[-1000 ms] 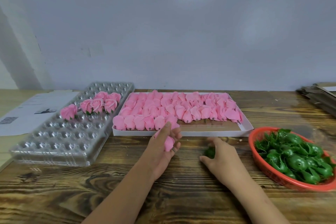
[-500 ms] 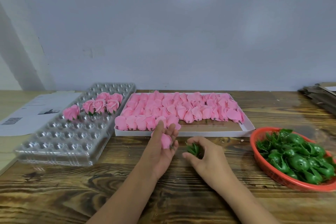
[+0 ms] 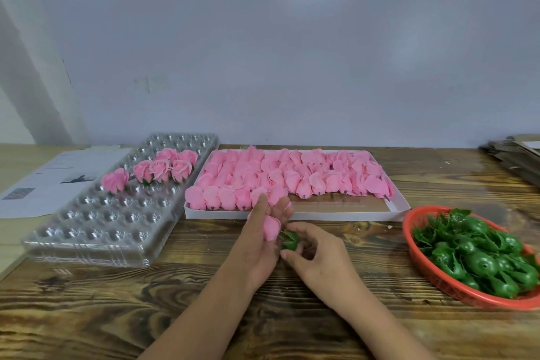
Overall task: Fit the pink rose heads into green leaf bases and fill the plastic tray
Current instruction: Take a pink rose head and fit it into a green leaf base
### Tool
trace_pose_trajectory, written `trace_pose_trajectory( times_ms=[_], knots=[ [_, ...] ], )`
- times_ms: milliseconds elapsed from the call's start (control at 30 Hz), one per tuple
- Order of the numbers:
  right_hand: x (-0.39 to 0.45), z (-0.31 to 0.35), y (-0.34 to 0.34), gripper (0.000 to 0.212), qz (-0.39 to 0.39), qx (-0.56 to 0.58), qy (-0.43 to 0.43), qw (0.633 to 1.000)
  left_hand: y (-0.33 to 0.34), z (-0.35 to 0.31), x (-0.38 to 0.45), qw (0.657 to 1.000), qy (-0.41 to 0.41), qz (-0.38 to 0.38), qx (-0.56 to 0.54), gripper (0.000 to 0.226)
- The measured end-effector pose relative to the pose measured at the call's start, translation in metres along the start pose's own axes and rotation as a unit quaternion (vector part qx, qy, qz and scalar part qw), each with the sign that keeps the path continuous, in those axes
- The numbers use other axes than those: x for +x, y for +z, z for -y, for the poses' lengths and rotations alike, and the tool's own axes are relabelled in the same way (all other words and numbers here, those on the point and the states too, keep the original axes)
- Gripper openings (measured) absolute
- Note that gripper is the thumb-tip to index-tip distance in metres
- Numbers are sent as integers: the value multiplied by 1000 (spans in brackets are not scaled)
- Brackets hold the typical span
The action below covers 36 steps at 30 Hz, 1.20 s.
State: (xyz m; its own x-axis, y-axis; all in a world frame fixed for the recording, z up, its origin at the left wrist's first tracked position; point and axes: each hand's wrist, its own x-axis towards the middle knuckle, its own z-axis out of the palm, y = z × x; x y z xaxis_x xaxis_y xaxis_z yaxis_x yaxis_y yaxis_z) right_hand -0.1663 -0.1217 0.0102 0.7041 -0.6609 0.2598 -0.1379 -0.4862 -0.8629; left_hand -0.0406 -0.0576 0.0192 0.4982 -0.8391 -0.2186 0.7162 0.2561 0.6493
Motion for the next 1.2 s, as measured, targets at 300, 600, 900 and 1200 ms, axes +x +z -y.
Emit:
trace_pose_trajectory(
  times_ms=[300,600,900,1200],
  knots=[
    [0,8,14,54,9,78,11,997,-1,-1,-4,1000,-10,-8,7,75],
    [-1,7,14,36,-31,144,17,989,6,-3,-7,999,-4,-29,-22,73],
    [-1,3,16,37,-34,120,5,992,5,0,-5,1000,-6,-20,-1,73],
    [-3,4,17,46,-72,160,-6,984,5,2,-3,999,11,19,-29,44]
  ],
)
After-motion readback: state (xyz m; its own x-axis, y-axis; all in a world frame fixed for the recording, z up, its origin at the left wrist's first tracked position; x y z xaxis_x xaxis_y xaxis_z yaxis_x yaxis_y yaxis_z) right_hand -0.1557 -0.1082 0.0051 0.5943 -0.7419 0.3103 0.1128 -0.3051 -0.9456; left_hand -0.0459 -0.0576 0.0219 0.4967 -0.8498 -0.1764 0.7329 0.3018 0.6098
